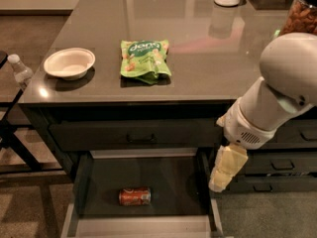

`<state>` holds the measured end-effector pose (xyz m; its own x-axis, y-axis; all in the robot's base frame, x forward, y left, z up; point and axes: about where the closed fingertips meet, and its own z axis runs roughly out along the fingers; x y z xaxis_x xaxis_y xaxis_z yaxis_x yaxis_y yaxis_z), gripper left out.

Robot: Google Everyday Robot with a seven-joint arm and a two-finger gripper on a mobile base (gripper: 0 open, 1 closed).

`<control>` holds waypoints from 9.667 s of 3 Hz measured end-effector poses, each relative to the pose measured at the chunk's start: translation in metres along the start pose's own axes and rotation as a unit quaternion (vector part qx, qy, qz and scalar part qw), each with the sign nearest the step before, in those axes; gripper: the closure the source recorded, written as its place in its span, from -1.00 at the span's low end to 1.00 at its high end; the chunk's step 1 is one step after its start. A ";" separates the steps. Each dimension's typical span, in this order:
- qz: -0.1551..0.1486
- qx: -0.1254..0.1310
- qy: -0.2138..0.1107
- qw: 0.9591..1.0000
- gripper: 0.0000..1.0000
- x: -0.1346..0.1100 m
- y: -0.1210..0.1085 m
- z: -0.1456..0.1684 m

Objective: Pick coke can from middle drawer and place on counter

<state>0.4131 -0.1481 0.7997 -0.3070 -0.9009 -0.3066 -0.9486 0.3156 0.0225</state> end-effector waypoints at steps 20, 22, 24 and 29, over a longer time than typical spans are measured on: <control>-0.057 -0.164 -0.176 0.969 -0.62 -0.091 0.005 0.467; -0.058 -0.164 -0.176 0.969 0.30 -0.091 0.005 0.467; -0.058 -0.164 -0.176 0.969 1.00 -0.091 0.005 0.467; 0.018 -0.124 -0.142 0.982 1.00 -0.041 0.024 0.389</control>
Offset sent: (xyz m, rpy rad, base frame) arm -0.0190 0.0754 -0.1604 0.1997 0.1961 0.0118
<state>0.4324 0.0125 0.4432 -0.3399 -0.7603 -0.5535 -0.9379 0.2312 0.2584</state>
